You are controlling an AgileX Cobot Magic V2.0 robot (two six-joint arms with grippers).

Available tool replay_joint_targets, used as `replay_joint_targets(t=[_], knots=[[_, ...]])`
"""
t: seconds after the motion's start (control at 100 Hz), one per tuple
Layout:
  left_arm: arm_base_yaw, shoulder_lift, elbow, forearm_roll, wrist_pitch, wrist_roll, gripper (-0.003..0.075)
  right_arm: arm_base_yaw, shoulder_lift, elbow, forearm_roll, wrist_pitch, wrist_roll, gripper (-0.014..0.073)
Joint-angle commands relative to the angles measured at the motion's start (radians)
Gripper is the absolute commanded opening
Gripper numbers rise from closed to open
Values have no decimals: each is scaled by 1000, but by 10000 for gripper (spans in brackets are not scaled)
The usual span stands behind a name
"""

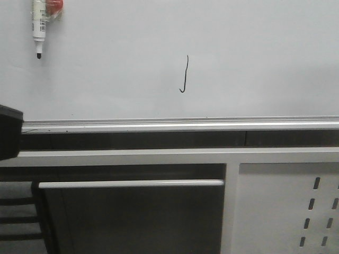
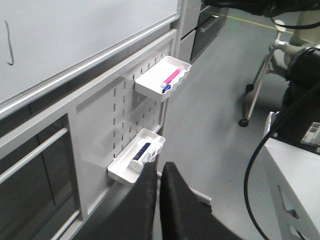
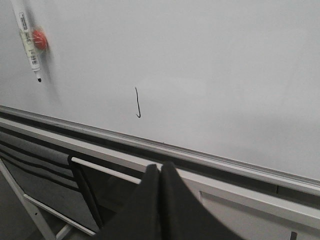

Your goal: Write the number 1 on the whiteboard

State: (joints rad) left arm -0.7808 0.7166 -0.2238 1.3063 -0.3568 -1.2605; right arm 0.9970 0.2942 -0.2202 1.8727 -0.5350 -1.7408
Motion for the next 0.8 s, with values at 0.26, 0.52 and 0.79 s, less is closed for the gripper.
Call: replay_joint_targets(t=[0.26, 0.52, 0.79], knots=[[-10, 1, -21, -31, -24, -3, -20, -2, 5, -24, -8, 30, -3, -64], [-5, -3, -24, -435, 103, 347, -20, -2, 5, -24, -8, 30, -3, -64], [93, -67, -34, -1018, 80, 1075, -20, -2, 5, -24, -8, 30, -3, -64]])
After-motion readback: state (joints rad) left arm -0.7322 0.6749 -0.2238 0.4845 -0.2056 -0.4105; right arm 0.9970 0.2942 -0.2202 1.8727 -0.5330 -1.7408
